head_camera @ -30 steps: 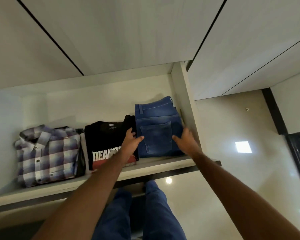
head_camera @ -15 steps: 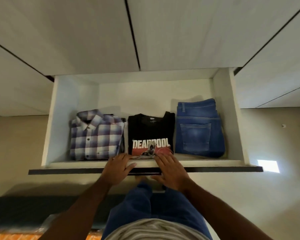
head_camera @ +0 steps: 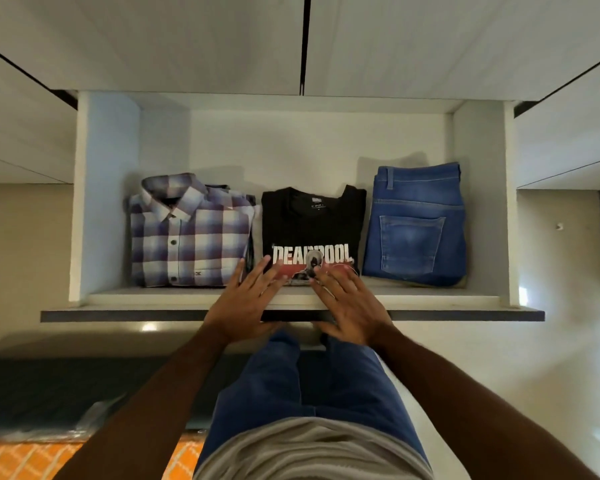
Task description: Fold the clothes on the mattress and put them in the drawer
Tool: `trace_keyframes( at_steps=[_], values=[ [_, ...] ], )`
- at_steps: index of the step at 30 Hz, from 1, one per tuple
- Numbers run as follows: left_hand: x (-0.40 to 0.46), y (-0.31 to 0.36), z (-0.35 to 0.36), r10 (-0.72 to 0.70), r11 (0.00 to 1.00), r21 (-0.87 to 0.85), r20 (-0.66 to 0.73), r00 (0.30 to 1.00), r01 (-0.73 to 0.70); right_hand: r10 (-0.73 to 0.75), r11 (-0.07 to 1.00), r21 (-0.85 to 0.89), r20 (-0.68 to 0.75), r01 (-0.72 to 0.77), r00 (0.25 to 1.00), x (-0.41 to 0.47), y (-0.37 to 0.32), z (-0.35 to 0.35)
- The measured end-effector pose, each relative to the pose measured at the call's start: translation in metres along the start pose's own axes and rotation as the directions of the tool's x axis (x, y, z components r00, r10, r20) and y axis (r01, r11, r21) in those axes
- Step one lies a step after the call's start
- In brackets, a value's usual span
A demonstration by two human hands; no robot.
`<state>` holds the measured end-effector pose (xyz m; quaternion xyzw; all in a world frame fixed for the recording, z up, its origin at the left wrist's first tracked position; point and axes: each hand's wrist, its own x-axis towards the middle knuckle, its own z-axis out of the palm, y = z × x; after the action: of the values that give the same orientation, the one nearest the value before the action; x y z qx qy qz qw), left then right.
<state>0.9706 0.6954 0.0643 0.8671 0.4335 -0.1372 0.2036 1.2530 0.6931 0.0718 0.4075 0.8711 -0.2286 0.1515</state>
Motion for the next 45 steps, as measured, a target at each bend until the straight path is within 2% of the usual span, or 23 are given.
trace_keyframes(
  at_steps=[5,11,13,15,16,17,18,19,20,21,22,23,24,25,26,27,28,29,30,33,38,41,45],
  values=[
    [0.035,-0.027,-0.022,0.025,0.998,0.066,-0.061,0.998,-0.021,0.004,0.998,-0.056,-0.034,-0.006,0.999,0.03,0.031,-0.023],
    [0.092,-0.069,-0.057,0.039,0.984,0.176,-0.244,0.969,0.005,0.008,0.98,-0.192,-0.224,-0.052,0.975,0.082,0.074,-0.062],
    [0.11,-0.082,-0.071,0.048,0.974,0.226,-0.279,0.959,0.017,-0.008,0.966,-0.254,-0.241,-0.056,0.97,0.098,0.089,-0.077],
    [0.12,-0.09,-0.087,-0.009,0.96,0.262,-0.326,0.945,0.1,0.038,0.951,-0.285,-0.288,-0.124,0.957,0.11,0.098,-0.091],
    [0.123,-0.09,-0.092,-0.086,0.954,0.236,-0.366,0.927,0.182,0.106,0.943,-0.266,-0.326,-0.199,0.939,0.115,0.1,-0.094],
    [0.124,-0.085,-0.097,-0.196,0.946,0.154,-0.429,0.882,0.285,0.204,0.931,-0.21,-0.381,-0.299,0.902,0.119,0.099,-0.098],
    [0.126,-0.078,-0.102,-0.341,0.92,-0.004,-0.501,0.795,0.392,0.323,0.905,-0.113,-0.444,-0.409,0.836,0.121,0.094,-0.1],
    [0.129,-0.067,-0.104,-0.526,0.845,-0.243,-0.536,0.66,0.476,0.455,0.862,0.04,-0.503,-0.506,0.735,0.124,0.086,-0.099],
    [0.134,-0.058,-0.105,-0.715,0.699,-0.515,-0.506,0.483,0.496,0.592,0.794,0.255,-0.53,-0.551,0.607,0.128,0.075,-0.099],
    [0.137,-0.049,-0.11,-0.861,0.508,-0.742,-0.42,0.286,0.437,0.724,0.689,0.501,-0.502,-0.523,0.473,0.132,0.063,-0.099],
    [0.143,-0.046,-0.112,-0.956,0.292,-0.905,-0.27,0.112,0.31,0.841,0.536,0.728,-0.417,-0.429,0.344,0.137,0.051,-0.105],
    [0.147,-0.046,-0.116,-0.998,0.058,-0.991,-0.057,0.014,0.12,0.933,0.329,0.904,-0.266,-0.274,0.242,0.142,0.042,-0.114],
    [0.151,-0.049,-0.123,-0.981,-0.195,-0.976,0.193,0.034,-0.099,0.978,0.073,0.994,-0.056,-0.079,0.202,0.149,0.037,-0.125],
    [0.156,-0.053,-0.129,-0.911,-0.41,-0.874,0.382,0.156,-0.259,0.955,-0.194,0.974,0.161,0.115,0.249,0.156,0.035,-0.136],
    [0.16,-0.058,-0.135,-0.819,-0.565,-0.751,0.462,0.34,-0.343,0.878,-0.415,0.87,0.307,0.266,0.368,0.163,0.037,-0.147],
    [0.165,-0.065,-0.142,-0.737,-0.654,-0.657,0.442,0.512,-0.374,0.786,-0.568,0.736,0.353,0.368,0.507,0.169,0.042,-0.157],
    [0.17,-0.075,-0.152,-0.684,-0.691,-0.609,0.379,0.623,-0.389,0.715,-0.655,0.63,0.34,0.417,0.611,0.176,0.05,-0.169],
    [0.177,-0.084,-0.163,-0.659,-0.705,-0.582,0.326,0.678,-0.405,0.674,-0.7,0.557,0.309,0.447,0.671,0.182,0.059,-0.181],
    [0.184,-0.093,-0.174,-0.645,-0.719,-0.553,0.309,0.699,-0.42,0.656,-0.721,0.504,0.28,0.474,0.701,0.188,0.068,-0.193],
    [0.201,-0.112,-0.206,-0.615,-0.765,-0.472,0.333,0.715,-0.438,0.63,-0.757,0.423,0.271,0.498,0.728,0.198,0.086,-0.224],
    [0.221,-0.128,-0.22,-0.619,-0.772,-0.429,0.337,0.71,-0.469,0.605,-0.775,0.409,0.265,0.481,0.75,0.214,0.103,-0.238],
    [0.222,-0.13,-0.224,-0.626,-0.752,-0.492,0.321,0.711,-0.439,0.635,-0.741,0.462,0.247,0.487,0.732,0.22,0.106,-0.243],
    [0.208,-0.146,-0.225,-0.602,-0.654,-0.711,0.283,0.746,-0.258,0.659,-0.641,0.655,0.201,0.4,0.725,0.217,0.11,-0.24]
  ],
)
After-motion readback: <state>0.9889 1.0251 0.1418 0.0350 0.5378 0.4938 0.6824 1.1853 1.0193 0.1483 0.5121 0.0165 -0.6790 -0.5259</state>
